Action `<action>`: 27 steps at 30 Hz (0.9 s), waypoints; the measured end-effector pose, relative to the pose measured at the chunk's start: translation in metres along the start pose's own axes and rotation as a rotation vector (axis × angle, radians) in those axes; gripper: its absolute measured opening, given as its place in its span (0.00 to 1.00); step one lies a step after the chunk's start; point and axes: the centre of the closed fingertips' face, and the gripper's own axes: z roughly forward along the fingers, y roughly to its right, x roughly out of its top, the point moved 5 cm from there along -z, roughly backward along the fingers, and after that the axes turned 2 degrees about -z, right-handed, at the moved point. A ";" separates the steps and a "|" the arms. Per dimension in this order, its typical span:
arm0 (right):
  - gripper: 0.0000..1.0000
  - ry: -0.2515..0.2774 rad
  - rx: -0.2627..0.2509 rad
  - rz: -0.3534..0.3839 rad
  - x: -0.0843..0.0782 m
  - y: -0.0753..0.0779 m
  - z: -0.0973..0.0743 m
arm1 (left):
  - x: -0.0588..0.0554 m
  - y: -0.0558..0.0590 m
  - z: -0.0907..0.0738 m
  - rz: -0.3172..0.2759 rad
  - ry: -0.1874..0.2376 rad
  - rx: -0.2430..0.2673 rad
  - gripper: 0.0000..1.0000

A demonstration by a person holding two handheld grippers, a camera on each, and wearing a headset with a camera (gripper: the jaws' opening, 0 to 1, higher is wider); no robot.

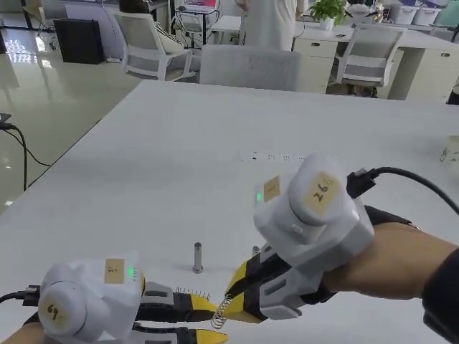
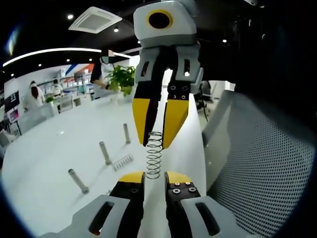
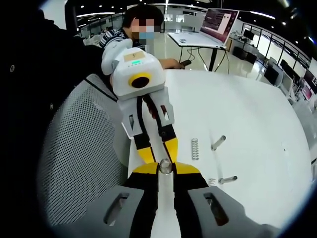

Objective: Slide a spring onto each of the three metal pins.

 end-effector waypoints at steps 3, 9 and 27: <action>0.08 -0.005 -0.005 0.003 -0.002 0.002 -0.001 | 0.000 -0.001 -0.001 -0.006 0.003 0.006 0.11; 0.08 -0.017 -0.020 0.013 -0.007 0.006 -0.007 | -0.002 -0.006 -0.005 -0.019 0.009 0.031 0.15; 0.08 -0.043 -0.100 0.067 -0.030 0.027 -0.035 | -0.011 -0.017 -0.018 -0.082 0.020 0.120 0.33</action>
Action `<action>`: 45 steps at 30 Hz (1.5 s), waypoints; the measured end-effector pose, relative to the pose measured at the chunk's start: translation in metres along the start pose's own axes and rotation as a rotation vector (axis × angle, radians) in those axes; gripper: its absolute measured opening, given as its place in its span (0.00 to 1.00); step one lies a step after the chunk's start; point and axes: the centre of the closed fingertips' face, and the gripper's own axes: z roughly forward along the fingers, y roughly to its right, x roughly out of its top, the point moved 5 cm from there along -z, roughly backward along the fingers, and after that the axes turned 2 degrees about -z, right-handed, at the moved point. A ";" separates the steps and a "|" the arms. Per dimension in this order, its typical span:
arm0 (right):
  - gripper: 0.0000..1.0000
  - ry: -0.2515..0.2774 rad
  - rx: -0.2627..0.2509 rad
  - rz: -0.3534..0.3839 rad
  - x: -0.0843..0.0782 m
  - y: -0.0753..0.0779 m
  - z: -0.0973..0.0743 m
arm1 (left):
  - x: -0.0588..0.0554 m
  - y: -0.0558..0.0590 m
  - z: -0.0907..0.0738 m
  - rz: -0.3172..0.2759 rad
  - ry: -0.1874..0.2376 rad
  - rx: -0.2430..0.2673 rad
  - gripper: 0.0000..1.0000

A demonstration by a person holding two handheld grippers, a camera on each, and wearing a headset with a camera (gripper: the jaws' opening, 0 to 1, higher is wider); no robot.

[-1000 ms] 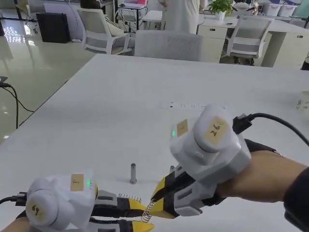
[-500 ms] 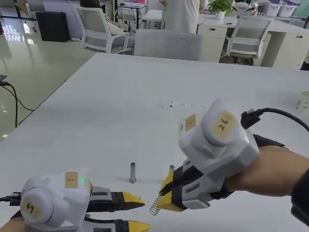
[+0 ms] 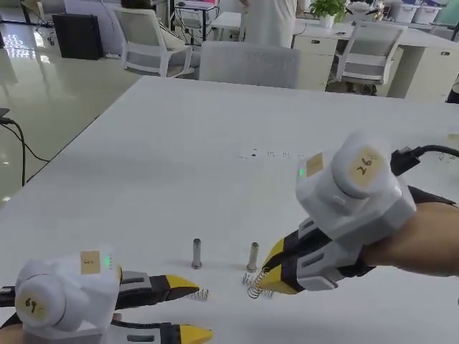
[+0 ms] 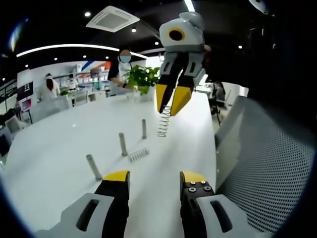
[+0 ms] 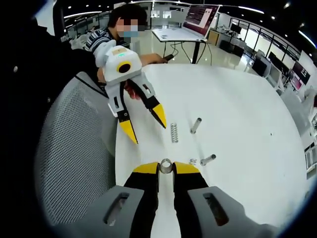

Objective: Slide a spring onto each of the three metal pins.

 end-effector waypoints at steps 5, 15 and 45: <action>0.08 -0.004 -0.011 0.012 -0.004 0.003 -0.004 | -0.002 -0.003 -0.002 -0.026 -0.005 0.022 0.40; 0.07 -0.023 -0.040 0.035 -0.015 0.014 -0.017 | -0.009 -0.009 -0.008 -0.061 -0.006 0.056 0.47; 0.08 -0.134 -0.175 0.076 -0.042 0.069 -0.062 | -0.014 -0.016 -0.014 -0.094 -0.008 0.103 0.61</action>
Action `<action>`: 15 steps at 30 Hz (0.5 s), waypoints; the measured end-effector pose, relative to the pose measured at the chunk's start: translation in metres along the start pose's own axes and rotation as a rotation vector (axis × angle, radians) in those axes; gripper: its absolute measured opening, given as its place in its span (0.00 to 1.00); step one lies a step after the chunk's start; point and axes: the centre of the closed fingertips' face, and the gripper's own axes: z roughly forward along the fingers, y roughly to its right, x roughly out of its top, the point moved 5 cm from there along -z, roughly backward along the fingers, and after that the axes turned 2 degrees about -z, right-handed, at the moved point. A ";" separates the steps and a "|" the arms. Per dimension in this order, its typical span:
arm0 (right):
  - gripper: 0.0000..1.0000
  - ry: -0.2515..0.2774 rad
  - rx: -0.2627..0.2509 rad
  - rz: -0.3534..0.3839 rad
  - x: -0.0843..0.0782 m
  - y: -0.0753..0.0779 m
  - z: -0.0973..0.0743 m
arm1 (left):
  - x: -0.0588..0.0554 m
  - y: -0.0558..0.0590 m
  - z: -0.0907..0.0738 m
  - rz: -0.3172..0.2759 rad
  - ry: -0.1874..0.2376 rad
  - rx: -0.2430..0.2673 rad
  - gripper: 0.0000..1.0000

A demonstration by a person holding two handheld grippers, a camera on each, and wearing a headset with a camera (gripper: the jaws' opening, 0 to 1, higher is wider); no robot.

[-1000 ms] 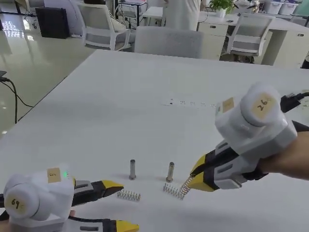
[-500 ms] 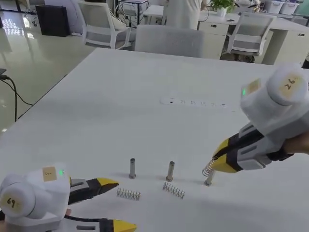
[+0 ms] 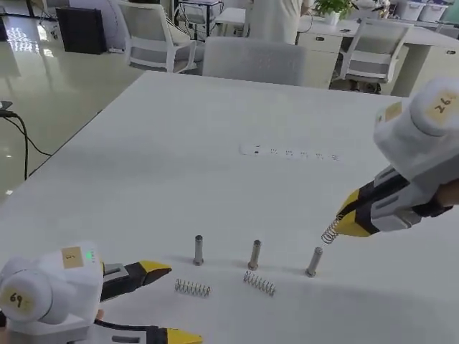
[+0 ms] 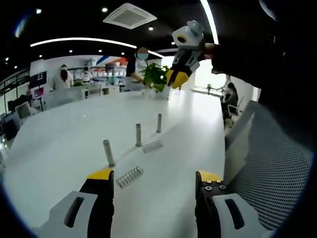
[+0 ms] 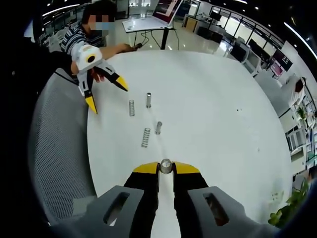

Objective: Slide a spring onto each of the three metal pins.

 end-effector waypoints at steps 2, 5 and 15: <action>0.08 -0.007 0.011 0.004 -0.001 0.002 0.005 | -0.001 0.000 0.000 -0.004 0.000 0.001 0.62; 0.08 -0.030 0.018 0.003 -0.004 0.005 0.012 | -0.002 0.000 -0.001 -0.007 -0.002 0.004 0.63; 0.08 -0.062 0.043 0.018 -0.008 0.012 0.028 | -0.003 -0.002 -0.004 -0.009 -0.005 0.011 0.66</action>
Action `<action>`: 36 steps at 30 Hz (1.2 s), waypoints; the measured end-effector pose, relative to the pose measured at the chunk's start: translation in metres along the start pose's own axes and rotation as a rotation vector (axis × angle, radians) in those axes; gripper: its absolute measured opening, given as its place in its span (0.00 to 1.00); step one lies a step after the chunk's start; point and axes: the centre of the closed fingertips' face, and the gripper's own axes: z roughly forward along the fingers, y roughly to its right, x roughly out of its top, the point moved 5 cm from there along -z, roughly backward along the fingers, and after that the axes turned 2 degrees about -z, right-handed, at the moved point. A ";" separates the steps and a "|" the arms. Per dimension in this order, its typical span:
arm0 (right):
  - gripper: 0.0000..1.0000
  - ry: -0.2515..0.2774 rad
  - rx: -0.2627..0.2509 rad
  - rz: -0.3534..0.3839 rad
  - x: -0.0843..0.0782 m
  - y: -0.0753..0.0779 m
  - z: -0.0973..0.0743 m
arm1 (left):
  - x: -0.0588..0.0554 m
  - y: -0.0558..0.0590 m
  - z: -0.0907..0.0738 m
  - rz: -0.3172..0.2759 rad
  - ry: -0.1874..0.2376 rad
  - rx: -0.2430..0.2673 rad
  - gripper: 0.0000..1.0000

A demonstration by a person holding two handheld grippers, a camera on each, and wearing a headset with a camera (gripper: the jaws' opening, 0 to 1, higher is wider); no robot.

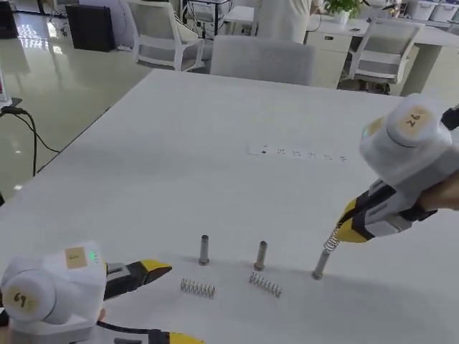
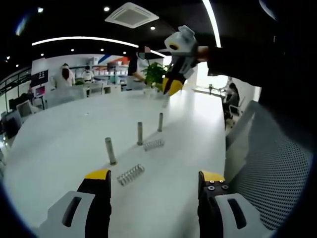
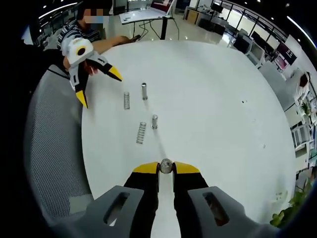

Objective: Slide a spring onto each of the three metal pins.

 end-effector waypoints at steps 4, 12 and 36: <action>0.07 -0.013 0.009 0.003 -0.002 0.002 0.004 | 0.000 0.001 0.000 0.000 0.000 -0.001 0.67; 0.08 -0.035 0.018 0.012 -0.006 0.005 0.011 | -0.001 0.001 -0.002 -0.002 -0.001 0.001 0.67; 0.08 -0.080 0.044 0.013 -0.012 0.008 0.033 | -0.002 0.001 -0.002 -0.004 -0.005 0.001 0.64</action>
